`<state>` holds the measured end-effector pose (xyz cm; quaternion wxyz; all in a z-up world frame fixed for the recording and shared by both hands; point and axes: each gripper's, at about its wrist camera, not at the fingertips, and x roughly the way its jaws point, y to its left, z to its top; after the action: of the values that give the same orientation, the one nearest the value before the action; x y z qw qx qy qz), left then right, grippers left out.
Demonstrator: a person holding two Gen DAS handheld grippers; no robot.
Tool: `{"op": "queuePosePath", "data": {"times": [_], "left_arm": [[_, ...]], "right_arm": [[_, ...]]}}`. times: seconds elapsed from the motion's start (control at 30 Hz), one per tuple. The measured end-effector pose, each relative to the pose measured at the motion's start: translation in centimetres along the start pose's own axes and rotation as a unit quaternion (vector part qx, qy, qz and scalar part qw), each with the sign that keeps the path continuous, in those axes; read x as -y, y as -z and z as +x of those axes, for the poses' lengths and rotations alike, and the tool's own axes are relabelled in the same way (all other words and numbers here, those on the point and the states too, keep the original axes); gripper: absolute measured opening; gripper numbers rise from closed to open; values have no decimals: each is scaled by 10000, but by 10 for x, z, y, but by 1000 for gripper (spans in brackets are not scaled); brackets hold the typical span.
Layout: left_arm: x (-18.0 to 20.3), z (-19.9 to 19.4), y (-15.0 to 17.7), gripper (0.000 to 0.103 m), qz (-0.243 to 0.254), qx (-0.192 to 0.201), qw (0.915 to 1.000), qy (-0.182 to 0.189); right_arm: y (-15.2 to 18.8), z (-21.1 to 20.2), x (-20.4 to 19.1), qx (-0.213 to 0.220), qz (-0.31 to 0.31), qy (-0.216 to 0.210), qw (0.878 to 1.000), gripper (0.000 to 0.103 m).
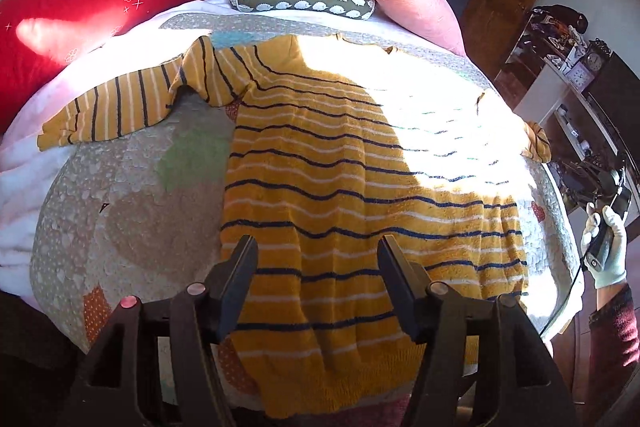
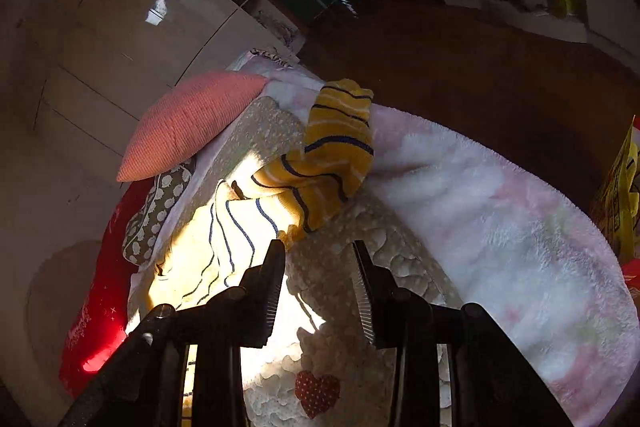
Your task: Fold small clothes
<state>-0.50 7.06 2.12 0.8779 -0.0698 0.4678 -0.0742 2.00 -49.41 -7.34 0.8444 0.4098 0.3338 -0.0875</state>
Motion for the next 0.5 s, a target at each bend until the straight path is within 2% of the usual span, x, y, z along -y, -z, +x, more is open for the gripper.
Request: {"op": "queuePosePath", "data": {"times": [0.1,0.2,0.3,0.4,0.47,0.5], "left_arm": [[7,5,-4,61,49,-13,9999,98],[10,9,-10,61,50,37,10000,59],[8,18,-16,61,-80,-40,10000,7],[3,27,-18,61,-195,-139,9997,-79],[0,32,-19,61,-221,-186,9994,-175],[-3,33,-19,61,-245,-198,9993,-209]], "right_arm": [[-30,26,19,7,434,56,9990,38],[-54,48,43,29,1063,-370,9936,48],[-74,69,62,155,1615,-723,9841,51],[-82,97,71,48,2036,-1030,9736,51],[-84,110,66,-27,2048,-1138,9722,51],[-85,113,61,-36,2018,-1269,9712,42]]}}
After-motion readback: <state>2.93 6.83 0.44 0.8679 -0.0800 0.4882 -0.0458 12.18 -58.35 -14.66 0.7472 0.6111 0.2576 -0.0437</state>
